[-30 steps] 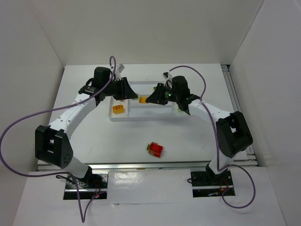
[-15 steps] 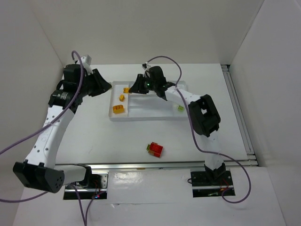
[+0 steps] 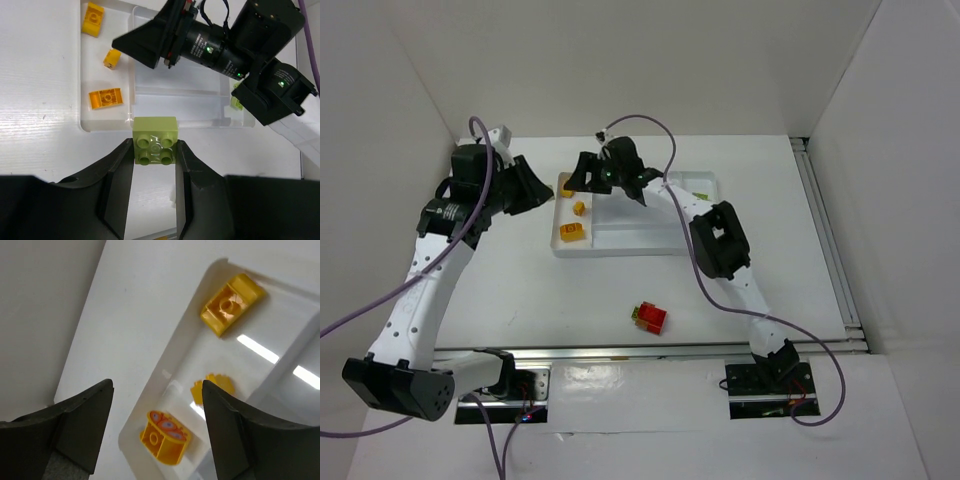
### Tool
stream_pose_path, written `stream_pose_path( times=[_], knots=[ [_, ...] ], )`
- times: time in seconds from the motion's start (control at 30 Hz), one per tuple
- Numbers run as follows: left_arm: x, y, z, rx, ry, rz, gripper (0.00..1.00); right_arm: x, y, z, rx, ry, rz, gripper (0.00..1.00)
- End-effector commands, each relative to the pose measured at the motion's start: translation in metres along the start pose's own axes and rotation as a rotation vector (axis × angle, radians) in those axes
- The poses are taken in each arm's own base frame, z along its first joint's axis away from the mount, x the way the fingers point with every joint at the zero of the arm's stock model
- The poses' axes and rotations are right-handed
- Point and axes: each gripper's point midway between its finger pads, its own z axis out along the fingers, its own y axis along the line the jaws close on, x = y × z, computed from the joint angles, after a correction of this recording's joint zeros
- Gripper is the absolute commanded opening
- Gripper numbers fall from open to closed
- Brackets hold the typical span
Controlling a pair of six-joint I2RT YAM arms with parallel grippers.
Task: Sort the legos into containers by color
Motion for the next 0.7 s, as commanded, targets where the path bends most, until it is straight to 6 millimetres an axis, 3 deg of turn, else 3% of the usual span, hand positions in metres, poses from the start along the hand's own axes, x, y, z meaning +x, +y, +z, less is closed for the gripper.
stream_pose_path(
  times=[0.0, 0.03, 0.07, 0.1, 0.13, 0.17, 0.2, 0.23, 0.27, 0.3, 0.33, 0.37, 0.43, 0.5, 0.53, 0.57, 0.63, 0.67],
  knots=[
    [0.002, -0.006, 0.006, 0.045, 0.014, 0.02, 0.0, -0.051, 0.055, -0.051, -0.038, -0.123, -0.057, 0.79],
    [0.004, -0.008, 0.006, 0.057, 0.02, 0.02, 0.0, -0.034, 0.03, -0.061, 0.018, -0.098, -0.036, 0.77],
    [0.004, -0.009, 0.01, 0.066, 0.028, 0.031, 0.0, -0.043, 0.021, -0.077, 0.05, -0.126, -0.028, 0.76],
    [0.011, -0.007, 0.018, 0.067, 0.059, 0.041, 0.0, -0.07, 0.038, -0.109, 0.066, -0.21, -0.069, 0.73],
    [0.015, -0.013, 0.023, 0.094, 0.077, 0.056, 0.0, -0.073, 0.032, -0.125, 0.104, -0.229, -0.076, 0.73],
    [0.025, -0.019, 0.035, 0.124, 0.134, 0.053, 0.0, -0.056, -0.002, -0.141, 0.202, -0.204, -0.052, 0.72],
    [0.034, -0.021, 0.043, 0.133, 0.17, 0.069, 0.0, -0.061, -0.019, -0.161, 0.306, -0.245, -0.056, 0.72],
    [0.039, -0.036, 0.047, 0.161, 0.192, 0.092, 0.0, -0.071, -0.012, -0.194, 0.348, -0.283, -0.069, 0.72],
    [0.048, -0.047, 0.052, 0.198, 0.232, 0.102, 0.0, -0.051, -0.037, -0.212, 0.433, -0.255, -0.068, 0.72],
    [0.058, -0.052, 0.069, 0.202, 0.268, 0.111, 0.0, -0.057, -0.056, -0.238, 0.537, -0.305, -0.068, 0.72],
    [0.068, -0.068, 0.075, 0.237, 0.288, 0.14, 0.0, -0.062, -0.051, -0.271, 0.596, -0.345, -0.064, 0.75],
    [0.074, -0.084, 0.079, 0.286, 0.307, 0.14, 0.0, -0.045, -0.069, -0.289, 0.681, -0.335, -0.046, 0.76],
    [0.093, -0.115, 0.102, 0.374, 0.344, 0.177, 0.0, -0.047, -0.085, -0.345, 0.829, -0.414, 0.017, 0.78],
    [0.11, -0.139, 0.116, 0.435, 0.405, 0.185, 0.0, -0.031, -0.105, -0.379, 0.918, -0.469, 0.132, 0.78],
    [0.125, -0.158, 0.132, 0.461, 0.449, 0.205, 0.0, -0.036, -0.096, -0.404, 0.933, -0.545, 0.148, 0.78],
    [0.135, -0.169, 0.137, 0.49, 0.478, 0.213, 0.0, -0.019, -0.101, -0.411, 0.955, -0.548, 0.183, 0.8],
    [0.154, -0.197, 0.145, 0.546, 0.512, 0.245, 0.0, -0.015, -0.1, -0.434, 0.987, -0.618, 0.2, 0.81],
    [0.146, -0.217, 0.148, 0.584, 0.481, 0.26, 0.0, -0.014, -0.092, -0.453, 0.986, -0.669, 0.209, 0.81]
  ],
)
